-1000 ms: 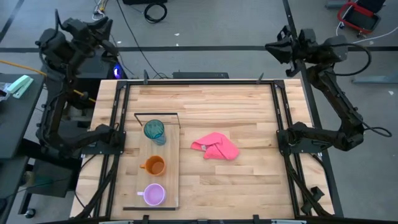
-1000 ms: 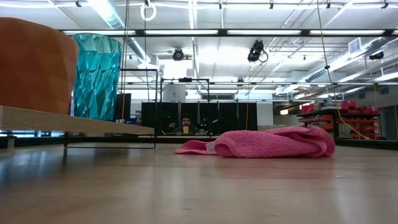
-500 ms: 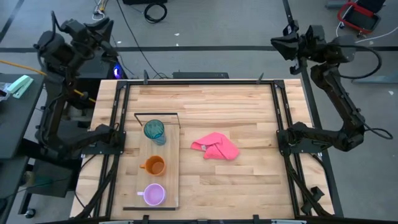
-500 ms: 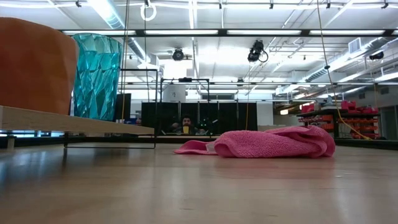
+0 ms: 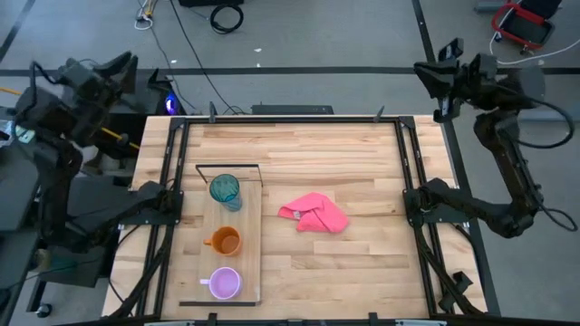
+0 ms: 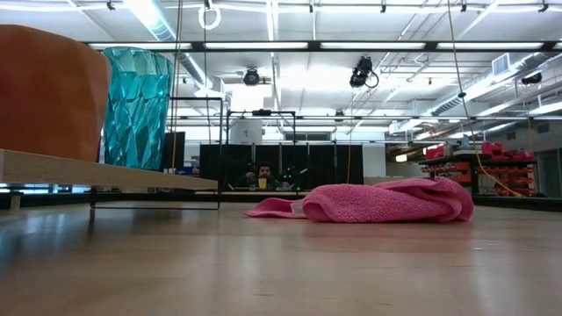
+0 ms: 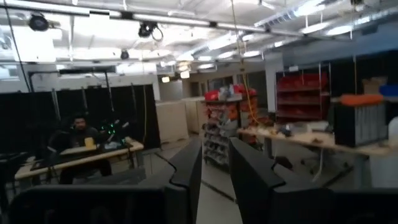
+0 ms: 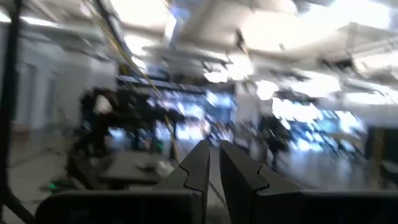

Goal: Stack small to large cups/mugs on shelf
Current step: Return to Home Position

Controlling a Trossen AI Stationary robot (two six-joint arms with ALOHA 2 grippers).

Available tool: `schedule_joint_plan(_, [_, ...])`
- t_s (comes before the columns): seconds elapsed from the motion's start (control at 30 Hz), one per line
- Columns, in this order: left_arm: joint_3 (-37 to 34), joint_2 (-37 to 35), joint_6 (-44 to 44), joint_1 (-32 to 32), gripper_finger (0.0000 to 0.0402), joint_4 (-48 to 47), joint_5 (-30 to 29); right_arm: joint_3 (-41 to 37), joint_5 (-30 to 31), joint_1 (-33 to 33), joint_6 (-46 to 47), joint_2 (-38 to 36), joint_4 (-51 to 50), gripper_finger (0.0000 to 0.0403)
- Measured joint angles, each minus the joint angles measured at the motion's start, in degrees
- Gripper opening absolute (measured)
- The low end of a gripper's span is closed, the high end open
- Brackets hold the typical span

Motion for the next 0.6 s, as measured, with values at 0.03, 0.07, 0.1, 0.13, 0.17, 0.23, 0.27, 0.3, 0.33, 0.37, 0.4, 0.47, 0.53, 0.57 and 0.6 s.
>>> schedule_joint_plan(0.03, [0.02, -0.77, 0.36, 0.02, 0.0089, -1.86, -0.32, -0.04, 1.07, 0.0, -2.14, -0.93, -4.28, 0.0043])
schedule_joint_plan(0.07, [0.01, -1.45, 0.68, 0.02, 0.0088, -4.2, -1.27, -0.33, 2.23, 0.01, -4.25, -1.92, -8.31, 0.0043])
schedule_joint_plan(0.1, [-0.01, -2.04, 1.06, 0.02, 0.0087, -6.93, -2.66, -0.83, 3.12, 0.04, -5.87, -2.91, -12.22, 0.0043])
schedule_joint_plan(0.13, [-0.08, -2.51, 1.25, 0.04, 0.0086, -9.46, -4.02, -1.48, 3.58, 0.04, -7.22, -3.87, -15.83, 0.0043])
schedule_joint_plan(0.17, [-0.12, -2.95, 1.25, 0.04, 0.0084, -11.4, -4.88, -2.15, 3.92, 0.04, -8.22, -4.81, -18.18, 0.0043])
schedule_joint_plan(0.23, [-1.13, -3.91, 1.23, 0.07, 0.0082, -12.03, -5.4, -3.92, 4.25, 0.04, -9.2, -6.64, -19.8, 0.0043])
schedule_joint_plan(0.27, [-2.25, -4.71, 0.86, 0.07, 0.0081, -11.77, -5.4, -4.9, 4.26, 0.04, -9.46, -7.77, -19.64, 0.0043])
schedule_joint_plan(0.3, [-3.76, -5.58, 0.3, 0.07, 0.008, -11.18, -5.4, -5.92, 4.41, 0.04, -9.46, -8.99, -19.07, 0.0043])
schedule_joint_plan(0.33, [-5.55, -6.61, -0.18, 0.05, 0.0081, -10.16, -5.36, -7.11, 4.91, 0.04, -9.41, -10.2, -18.87, 0.0043])
schedule_joint_plan(0.37, [-7.77, -8.01, -0.89, 0.04, 0.0081, -9.07, -5.36, -8.45, 5.47, 0.04, -8.95, -11.61, -18.72, 0.0043])
schedule_joint_plan(0.4, [-10.24, -9.66, -1.32, 0.04, 0.0082, -8.01, -5.39, -9.97, 6.01, 0.04, -8.25, -13.15, -18.26, 0.0043])
schedule_joint_plan(0.47, [-14.82, -13.15, -1.48, 0.04, 0.0085, -3.79, -5.6, -13.55, 6.61, 0.06, -6.53, -16.29, -16.37, 0.0043])
schedule_joint_plan(0.53, [-18.51, -16.27, -2.47, 0.04, 0.0087, 0.64, -5.65, -16.64, 6.94, 0.04, -3.27, -19.25, -12.07, 0.0043])
schedule_joint_plan(0.57, [-19.99, -17.54, -2.68, 0.04, 0.0088, 1.47, -6.0, -18.01, 7.03, 0.04, -1.44, -20.64, -9.89, 0.0043])
schedule_joint_plan(0.6, [-21.32, -18.77, -2.82, 0.04, 0.0089, 1.34, -6.97, -19.19, 7.0, 0.04, -0.17, -22.05, -8.55, 0.0043])
